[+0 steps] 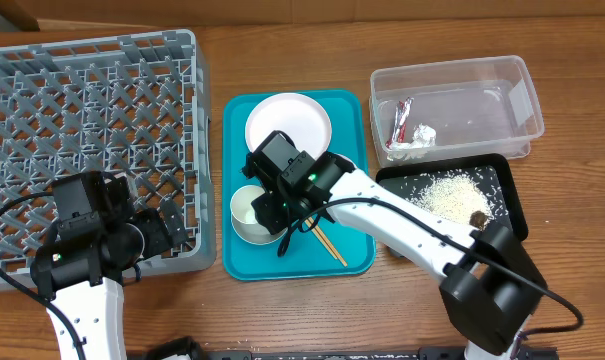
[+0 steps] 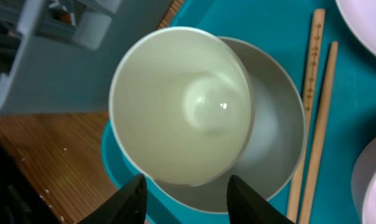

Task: Sort waste into correct bins and load items into the dishwasher
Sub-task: 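Grasp the white cup on the saucer with the right gripper, then lift the white cup and hand it to the left gripper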

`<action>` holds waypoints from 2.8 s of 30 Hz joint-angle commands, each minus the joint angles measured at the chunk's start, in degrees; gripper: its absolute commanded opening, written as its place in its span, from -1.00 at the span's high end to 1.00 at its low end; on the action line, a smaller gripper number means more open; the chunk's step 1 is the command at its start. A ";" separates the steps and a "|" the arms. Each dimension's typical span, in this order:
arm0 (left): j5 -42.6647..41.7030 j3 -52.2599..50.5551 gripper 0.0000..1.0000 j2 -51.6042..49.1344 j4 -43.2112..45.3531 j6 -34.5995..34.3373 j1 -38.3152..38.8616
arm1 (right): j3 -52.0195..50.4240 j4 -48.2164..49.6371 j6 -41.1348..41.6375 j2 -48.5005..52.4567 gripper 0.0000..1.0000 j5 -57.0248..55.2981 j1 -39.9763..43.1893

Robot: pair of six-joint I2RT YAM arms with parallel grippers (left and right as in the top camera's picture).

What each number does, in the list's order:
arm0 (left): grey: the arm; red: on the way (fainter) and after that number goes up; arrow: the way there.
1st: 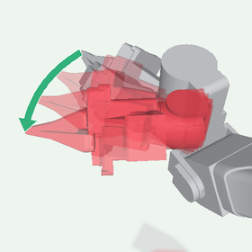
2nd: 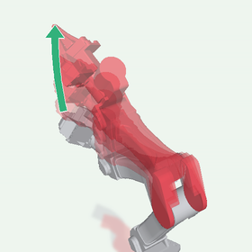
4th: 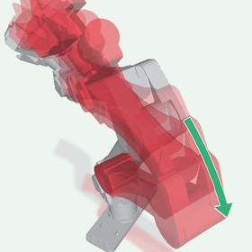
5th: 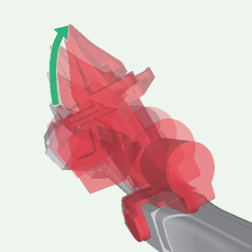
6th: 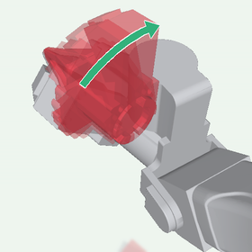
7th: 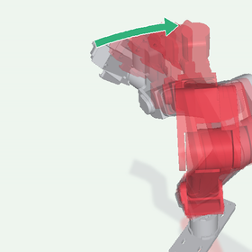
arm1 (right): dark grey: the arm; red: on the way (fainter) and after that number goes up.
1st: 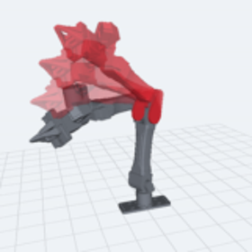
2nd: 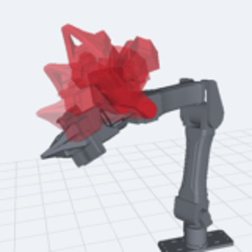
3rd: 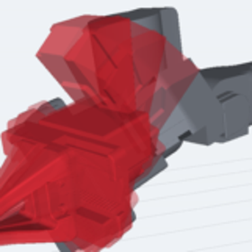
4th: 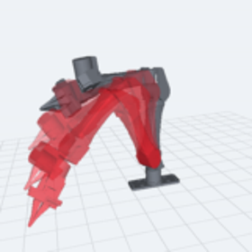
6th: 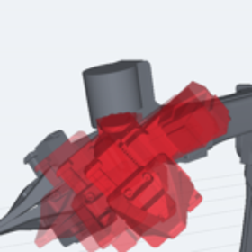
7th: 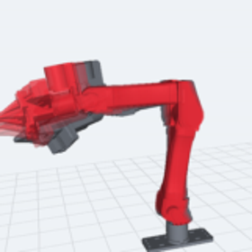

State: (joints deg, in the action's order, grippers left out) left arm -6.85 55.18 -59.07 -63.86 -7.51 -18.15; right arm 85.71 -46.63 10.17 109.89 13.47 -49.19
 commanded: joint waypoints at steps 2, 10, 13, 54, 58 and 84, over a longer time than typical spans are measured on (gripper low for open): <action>-0.68 1.25 -1.00 -0.13 0.02 0.61 -0.48 | -0.22 0.92 2.14 2.80 0.36 -1.01 0.09; -0.68 1.25 -1.00 -0.13 -0.02 0.61 -0.48 | -0.09 1.97 2.14 2.64 0.57 -1.92 1.05; -0.68 1.25 -1.00 -0.13 -0.66 0.61 -0.48 | 0.22 0.59 4.92 2.38 0.56 -1.88 2.12; -12.50 1.25 -1.00 -0.13 2.71 2.80 -0.22 | 7.06 -5.51 6.60 -12.59 0.92 -4.22 15.58; -20.26 1.25 -1.00 -0.13 7.37 4.35 2.58 | 7.04 -8.98 6.60 -16.06 0.92 0.72 22.25; -55.76 1.25 -0.97 -8.39 48.76 -1.95 27.19 | 4.24 -10.05 -0.22 -15.91 0.92 55.67 28.70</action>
State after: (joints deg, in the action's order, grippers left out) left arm -57.54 55.51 -66.67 -17.34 -8.69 9.04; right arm 89.93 -56.58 12.10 94.30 61.63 -20.12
